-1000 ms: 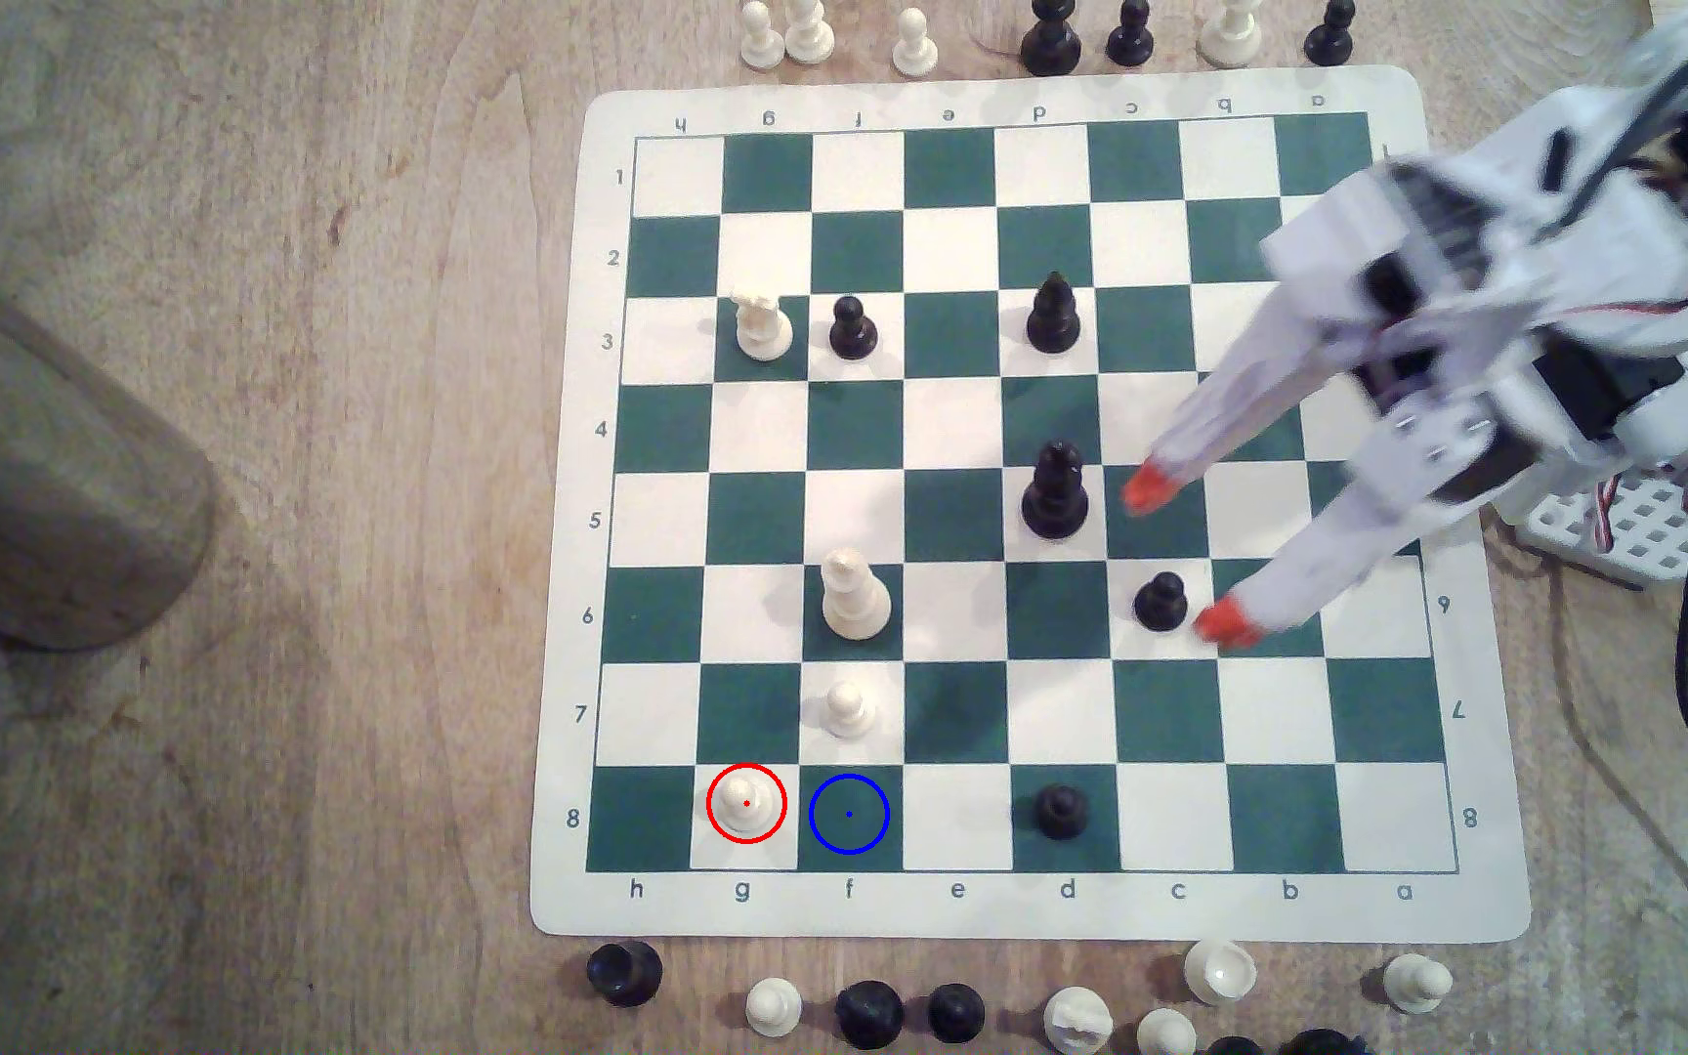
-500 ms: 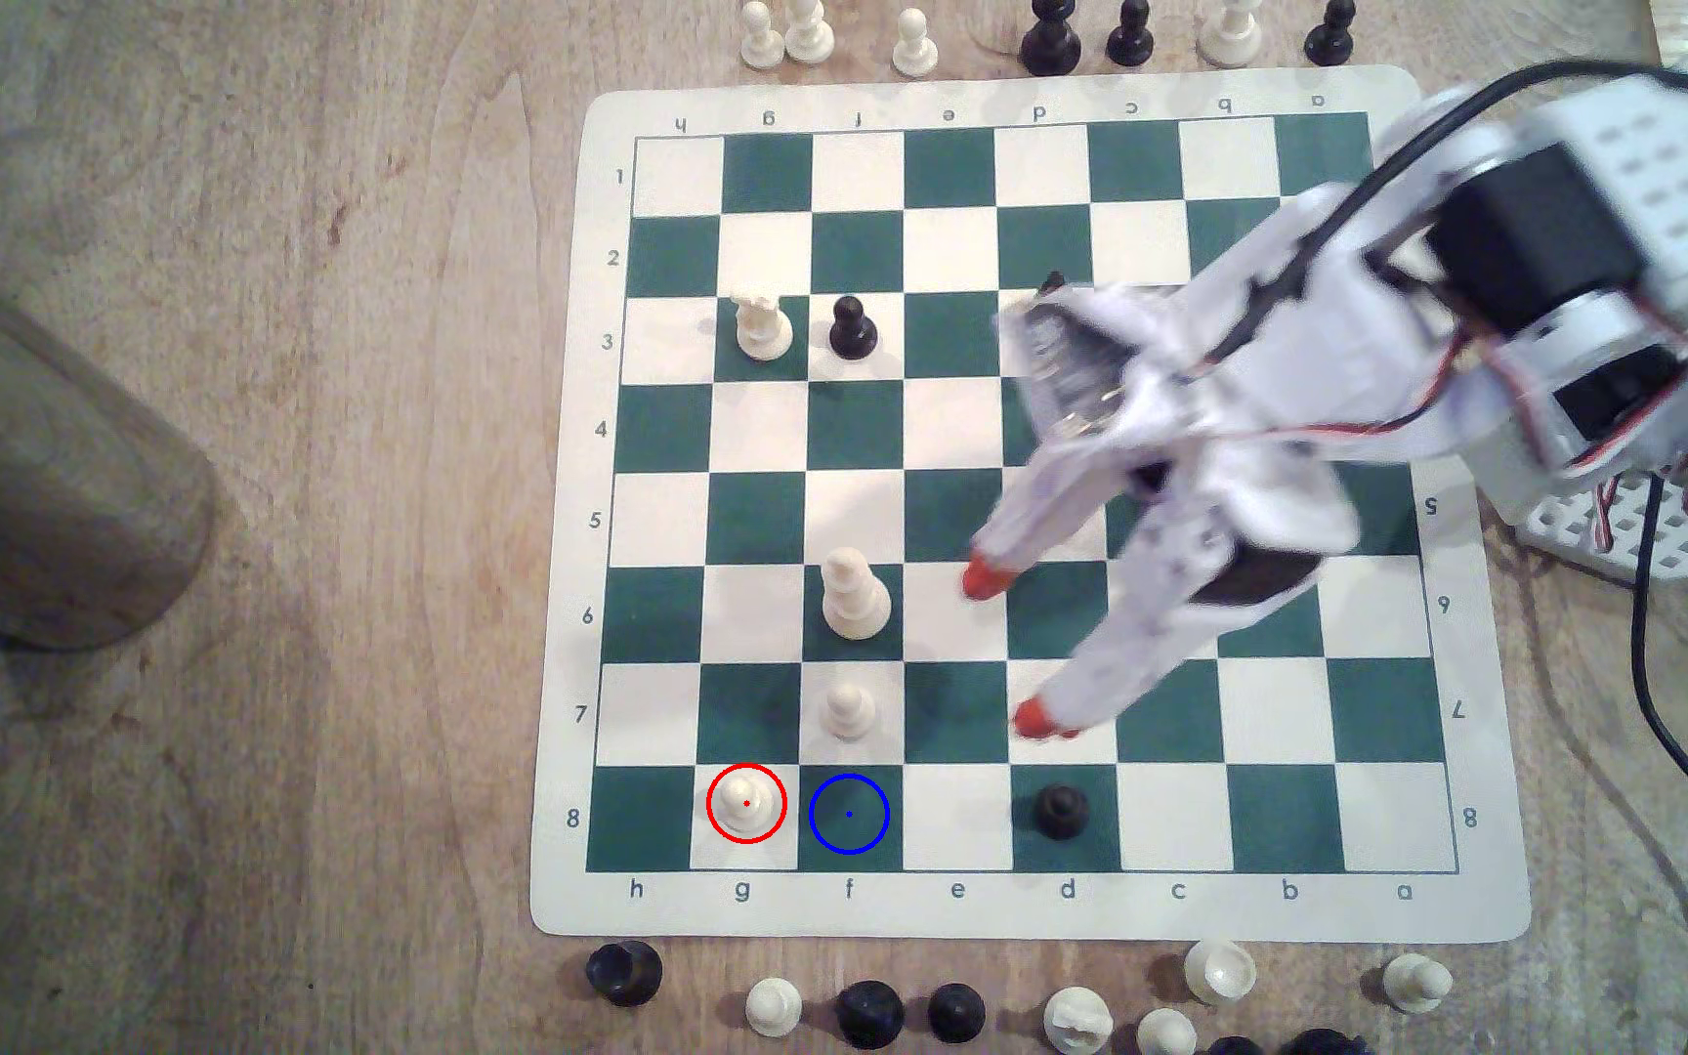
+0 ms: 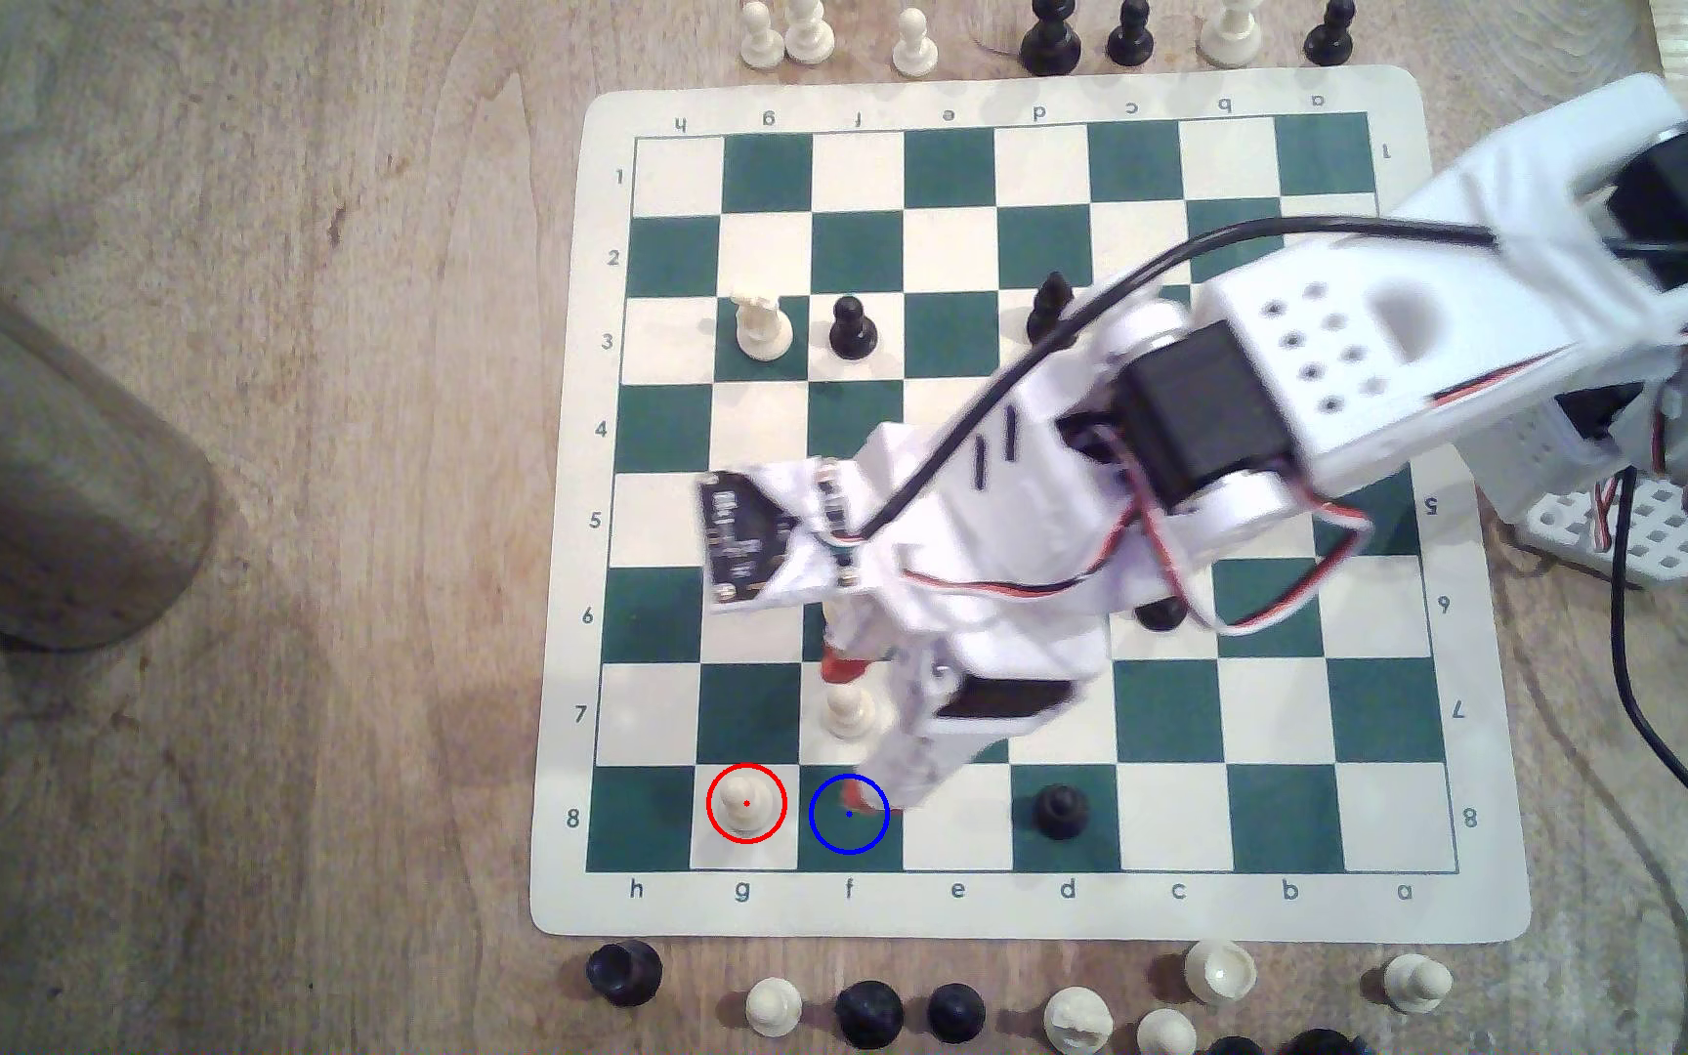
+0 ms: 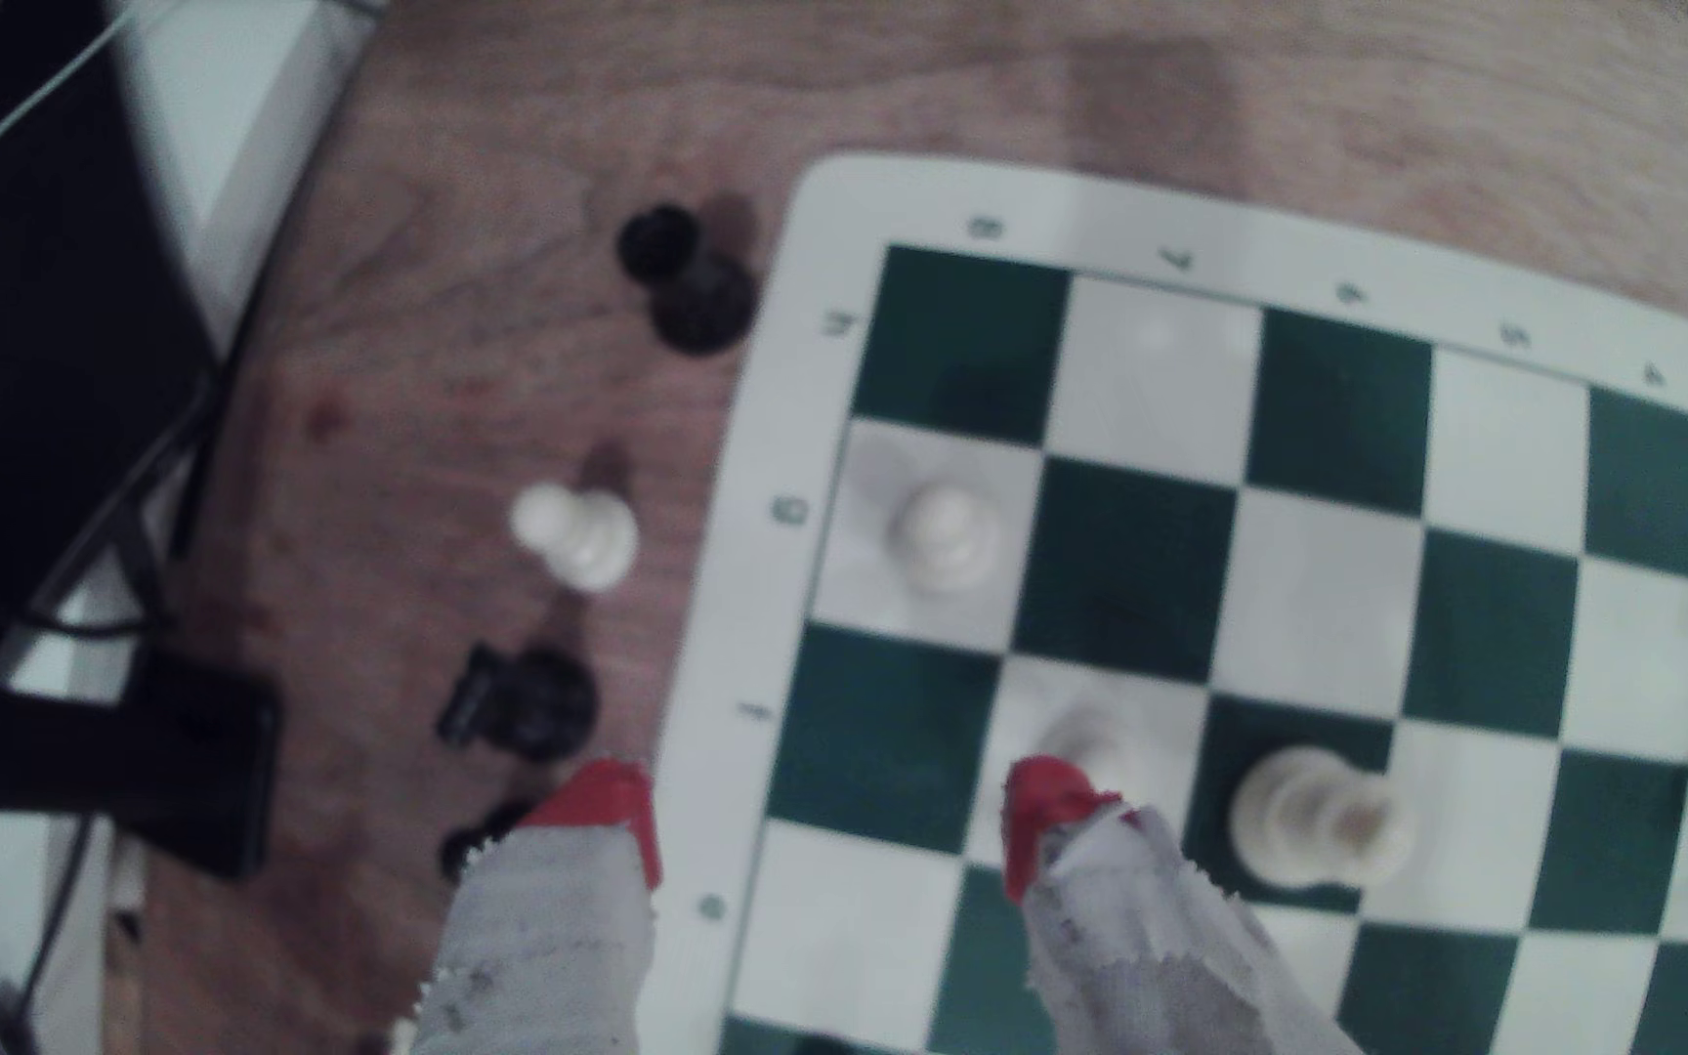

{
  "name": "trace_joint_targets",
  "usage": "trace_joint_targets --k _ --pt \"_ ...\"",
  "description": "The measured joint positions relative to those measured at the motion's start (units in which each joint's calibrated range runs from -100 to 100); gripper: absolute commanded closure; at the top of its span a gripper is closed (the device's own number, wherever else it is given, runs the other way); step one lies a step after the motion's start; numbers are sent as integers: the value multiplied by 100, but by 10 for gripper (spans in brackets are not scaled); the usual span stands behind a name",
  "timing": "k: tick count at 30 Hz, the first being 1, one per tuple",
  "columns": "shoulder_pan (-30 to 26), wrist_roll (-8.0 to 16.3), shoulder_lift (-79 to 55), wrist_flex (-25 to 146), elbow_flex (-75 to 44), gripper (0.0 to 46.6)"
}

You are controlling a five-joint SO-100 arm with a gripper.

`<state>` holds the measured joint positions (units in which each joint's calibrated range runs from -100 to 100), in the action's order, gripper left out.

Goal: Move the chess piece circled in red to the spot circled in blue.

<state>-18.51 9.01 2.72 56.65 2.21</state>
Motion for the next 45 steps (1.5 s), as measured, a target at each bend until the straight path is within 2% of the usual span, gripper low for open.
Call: trace_joint_targets --k 12,45 --pt "243 -34 -1299 -590 -551 279" --pt "140 39 -2597 -1657 -868 301"
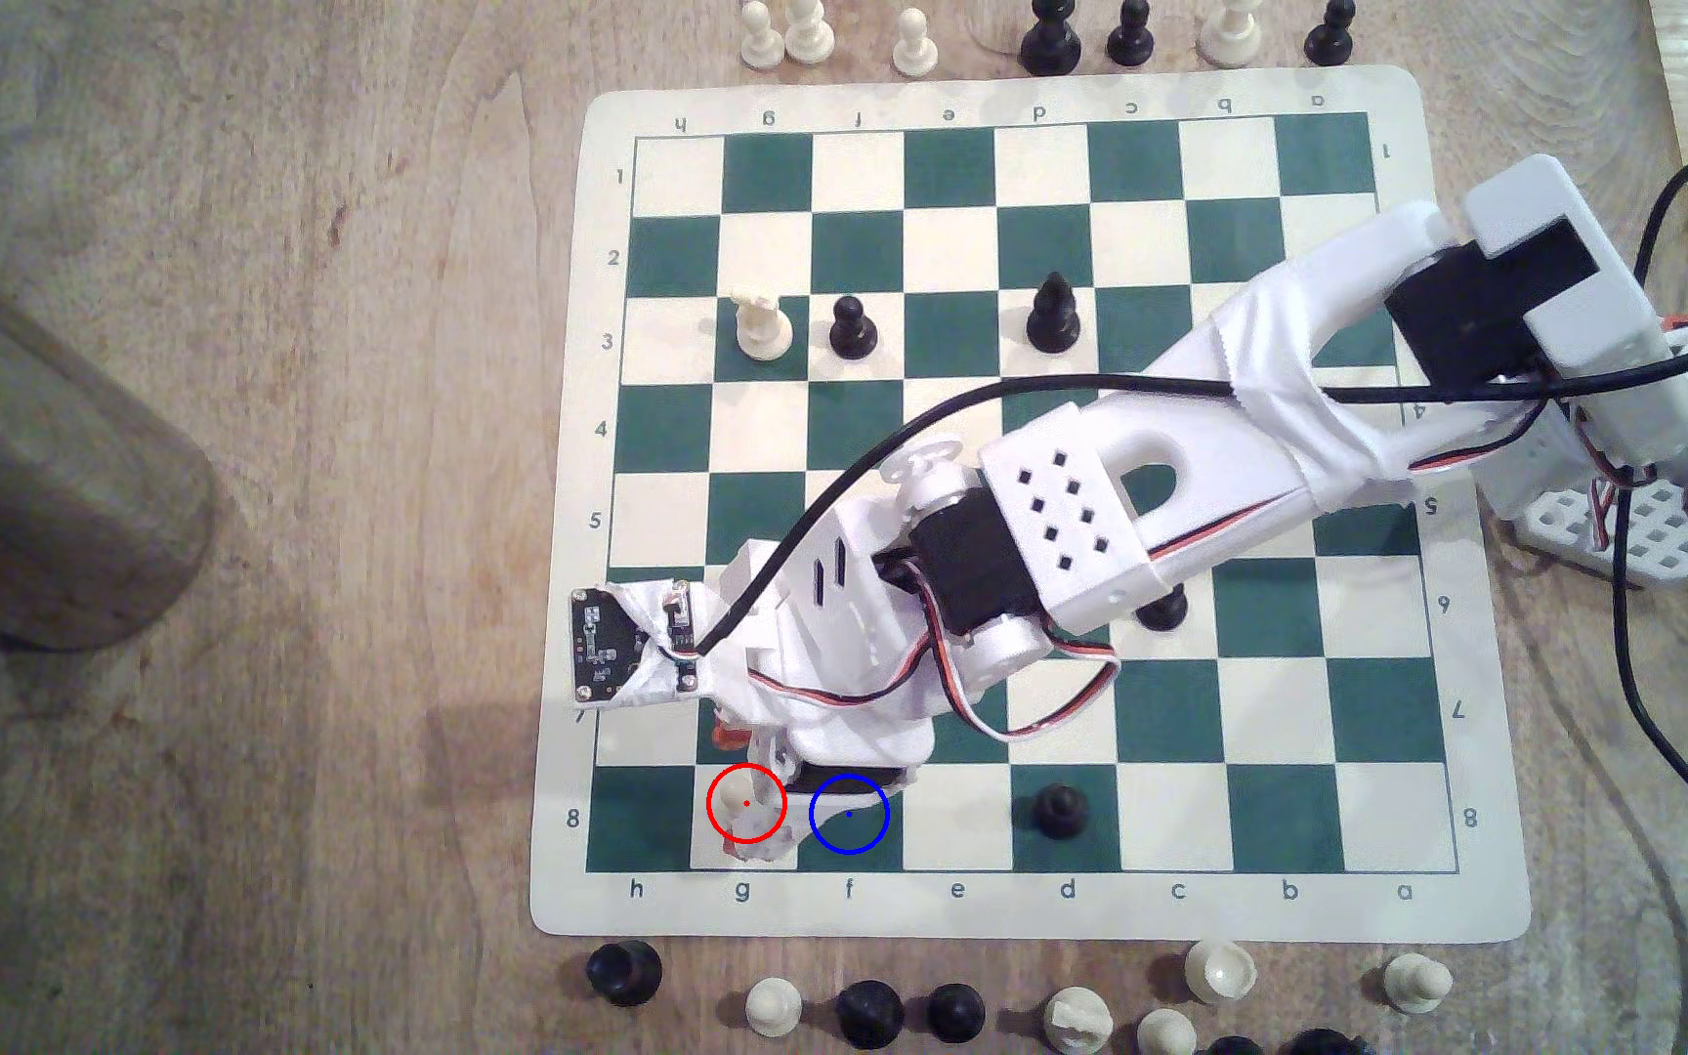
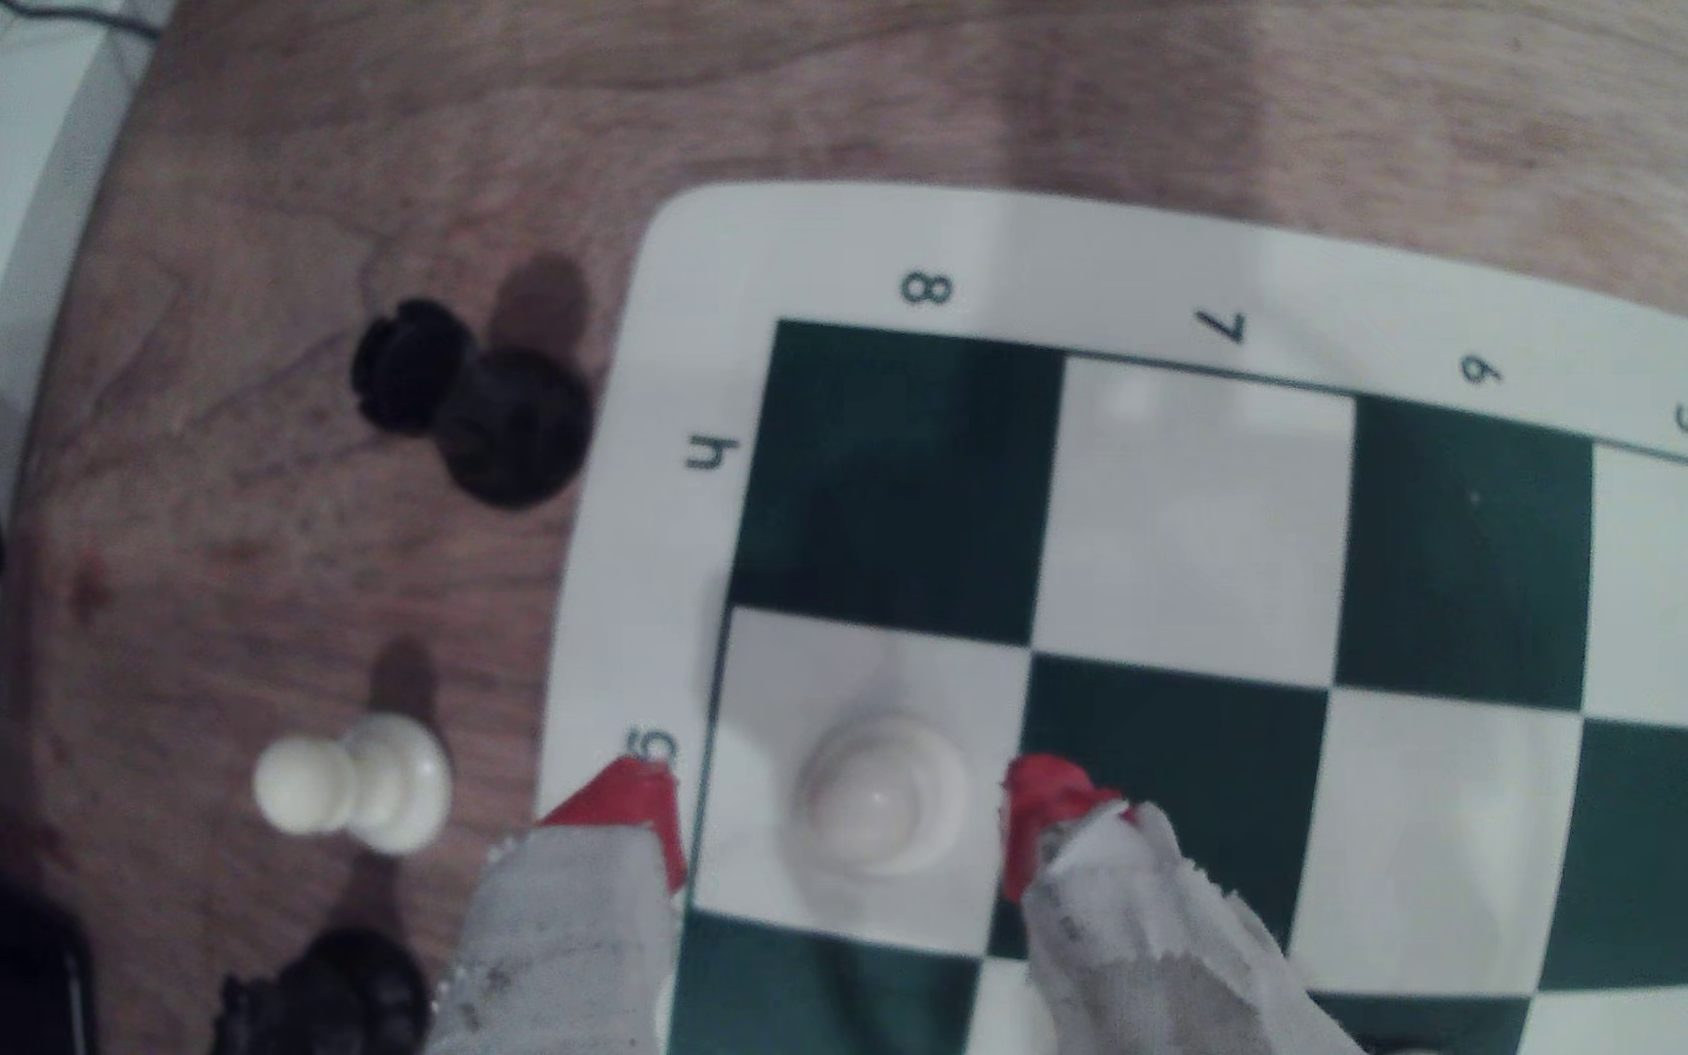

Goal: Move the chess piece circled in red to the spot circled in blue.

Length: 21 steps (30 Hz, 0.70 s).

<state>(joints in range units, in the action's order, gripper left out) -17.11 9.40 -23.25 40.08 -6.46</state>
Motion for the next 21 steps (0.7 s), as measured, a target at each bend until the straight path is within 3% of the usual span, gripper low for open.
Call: trace_joint_targets --k 21 --pt "-66 34 -268 -223 -36 326"
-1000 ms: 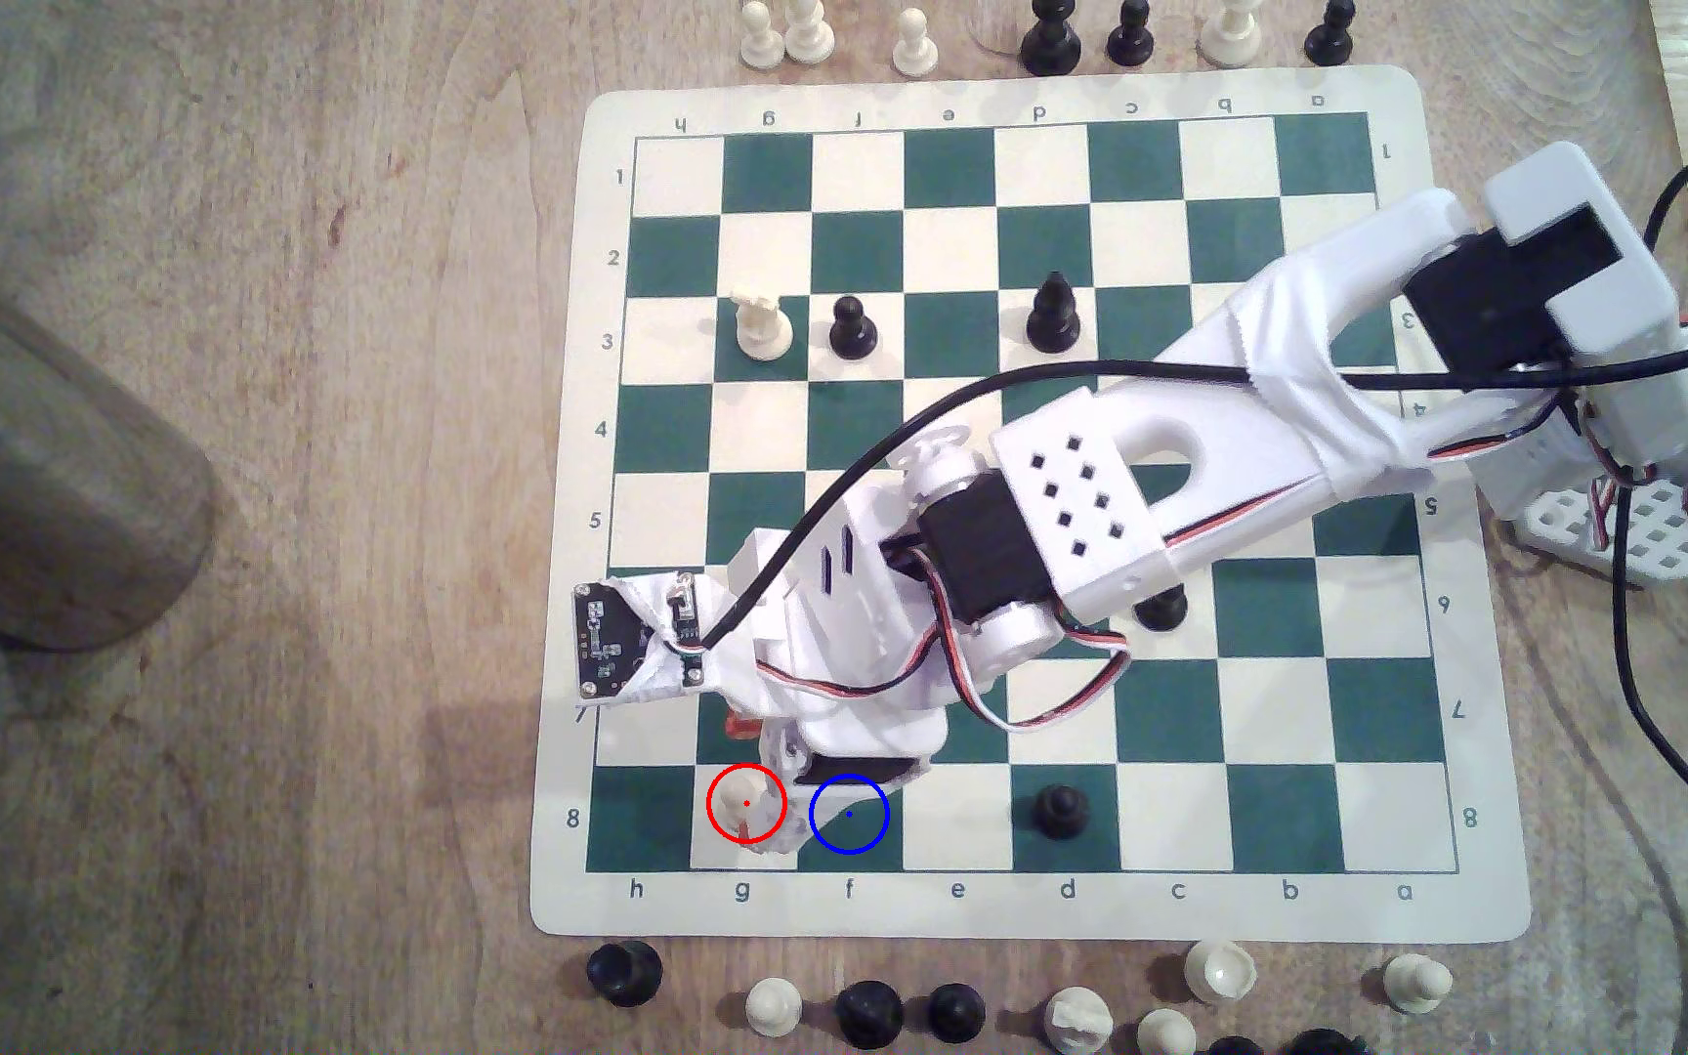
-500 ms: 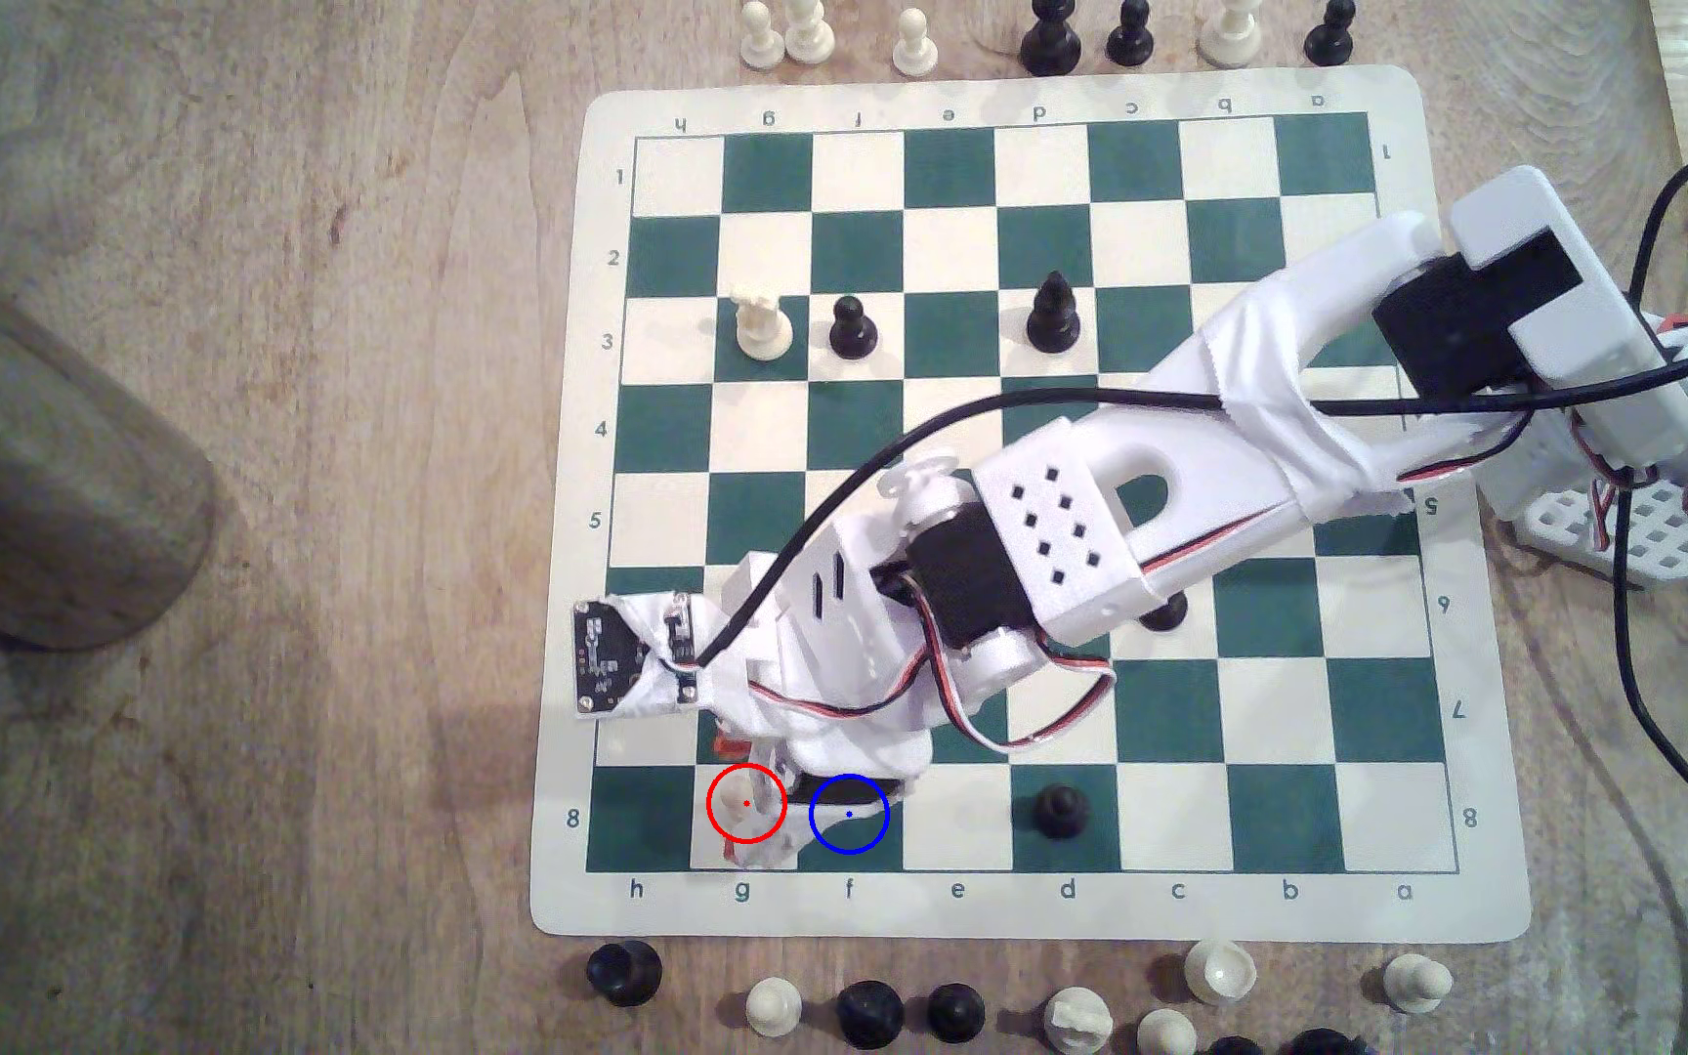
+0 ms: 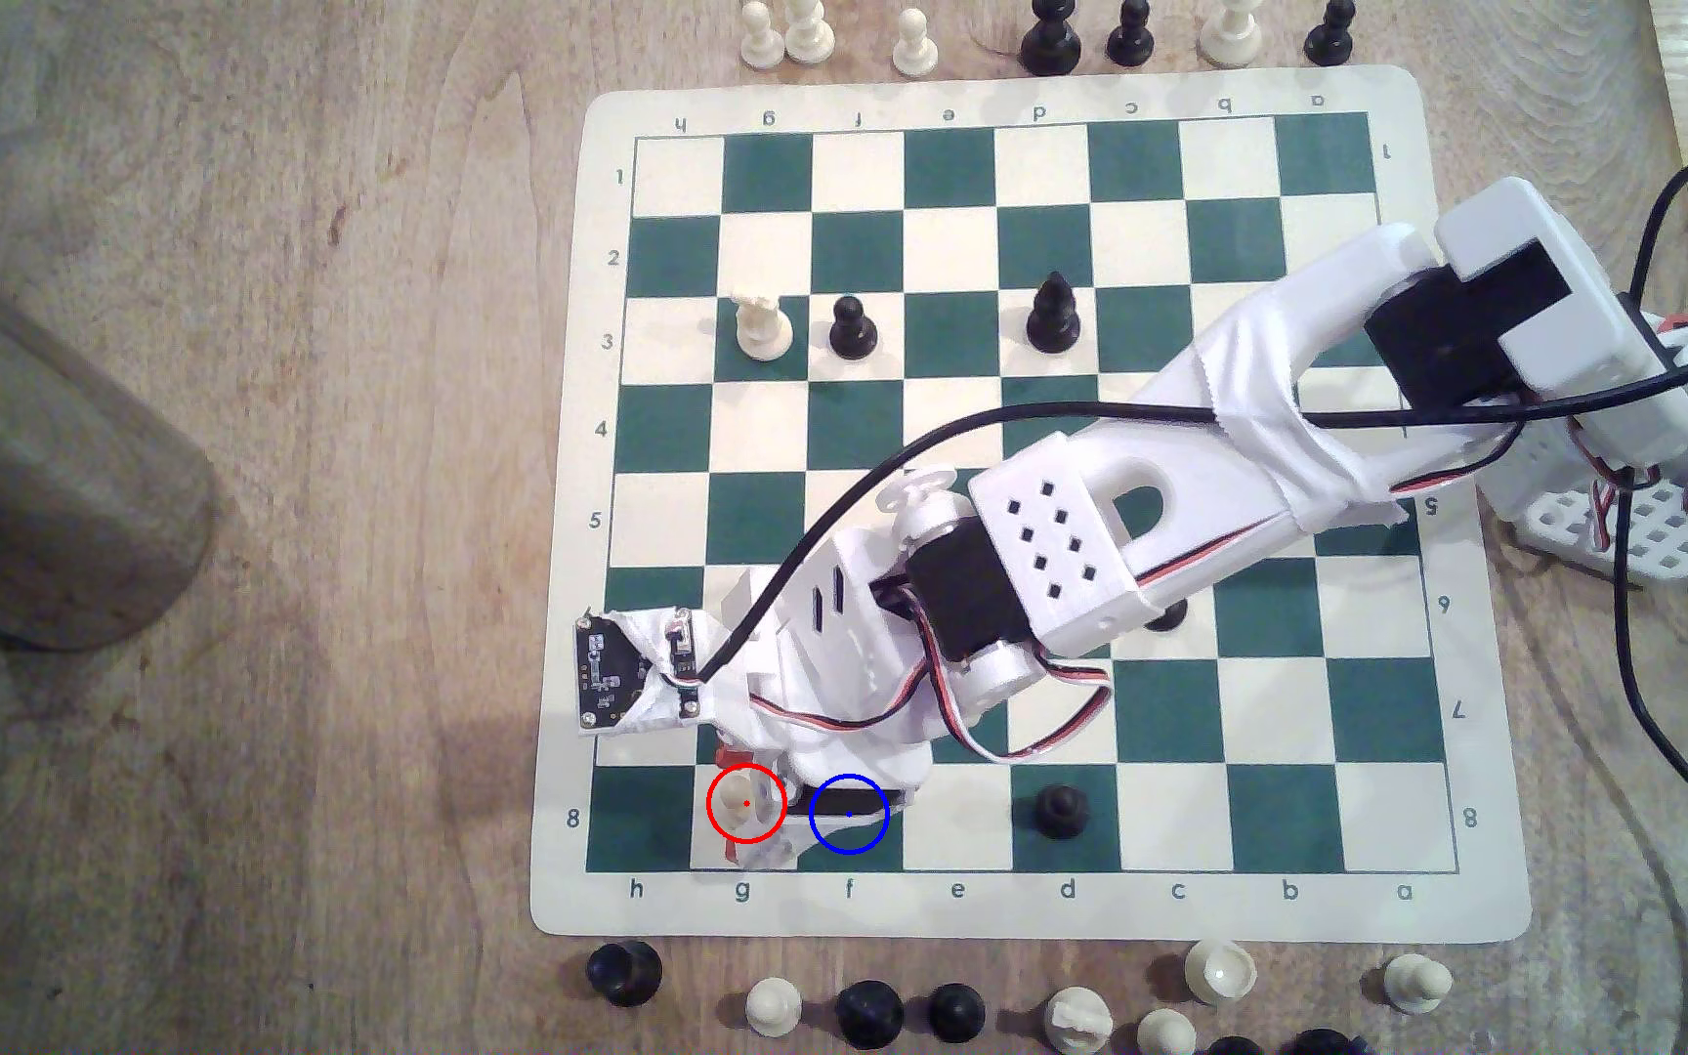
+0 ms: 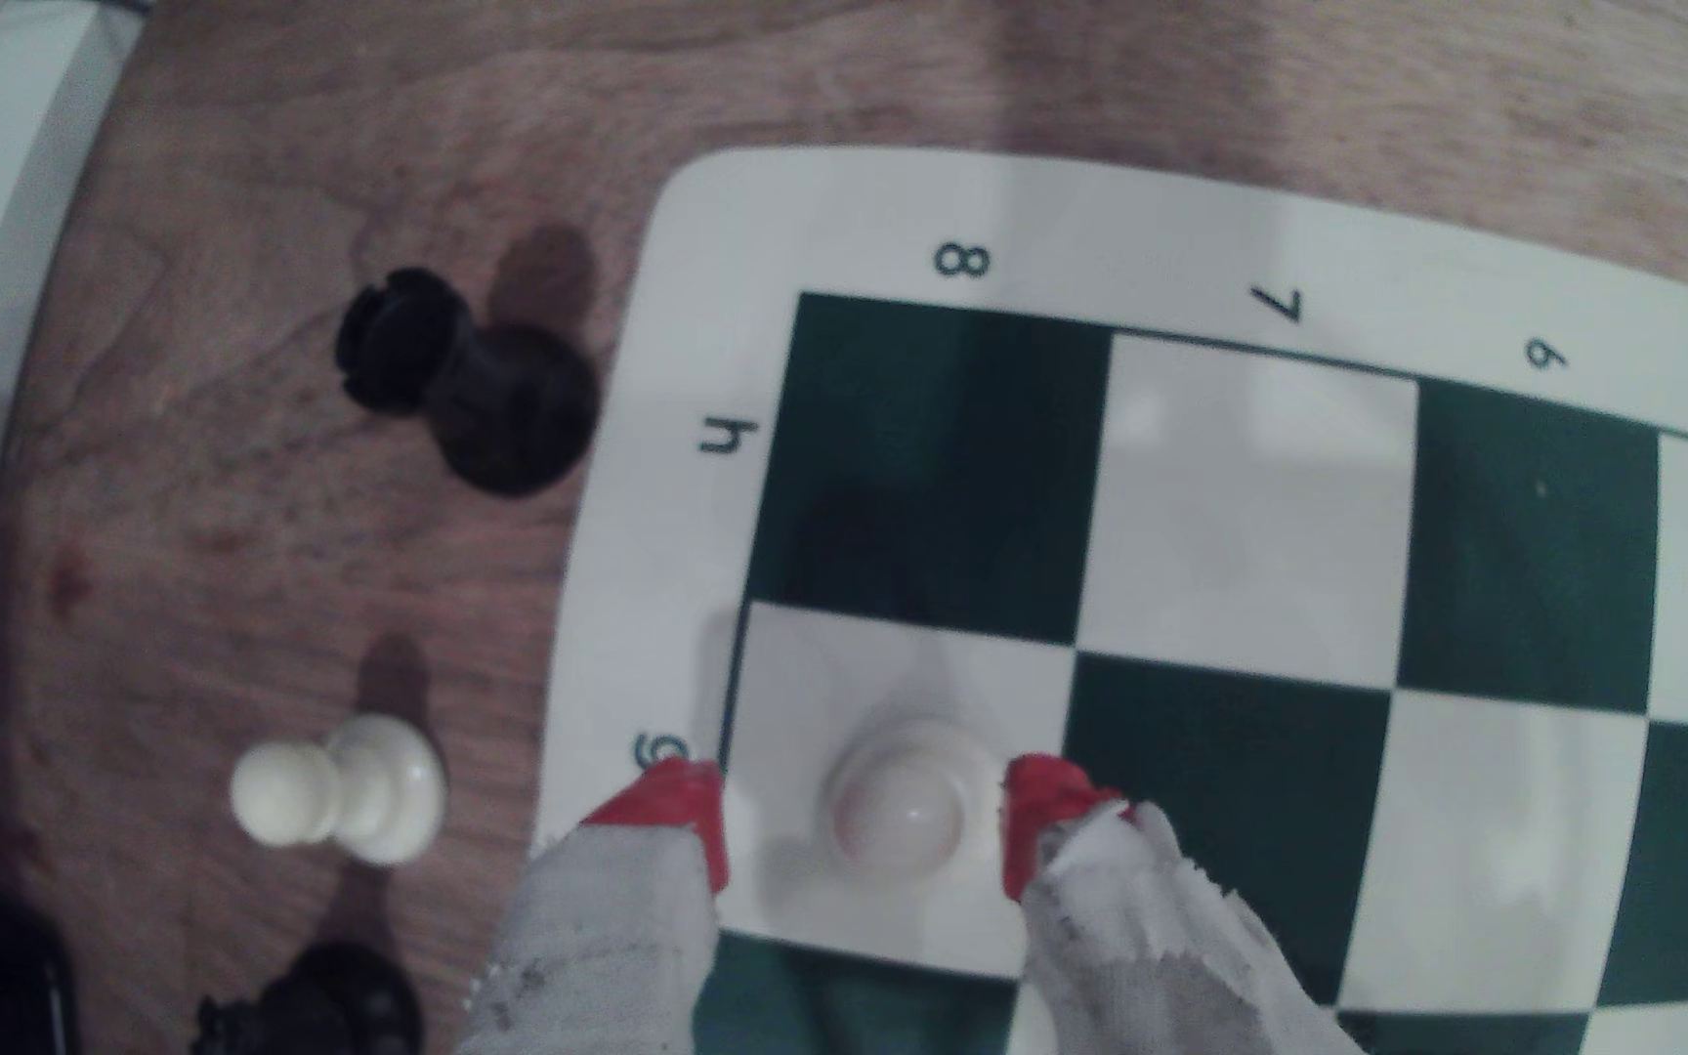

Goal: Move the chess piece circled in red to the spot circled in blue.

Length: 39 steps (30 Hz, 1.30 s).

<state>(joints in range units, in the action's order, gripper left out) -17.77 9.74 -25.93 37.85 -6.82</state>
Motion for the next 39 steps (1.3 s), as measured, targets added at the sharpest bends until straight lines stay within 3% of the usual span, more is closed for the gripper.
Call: trace_joint_targets --k 29,39 --pt "0 34 -101 -80 0 449" --pt "0 264 -101 -271 0 463"
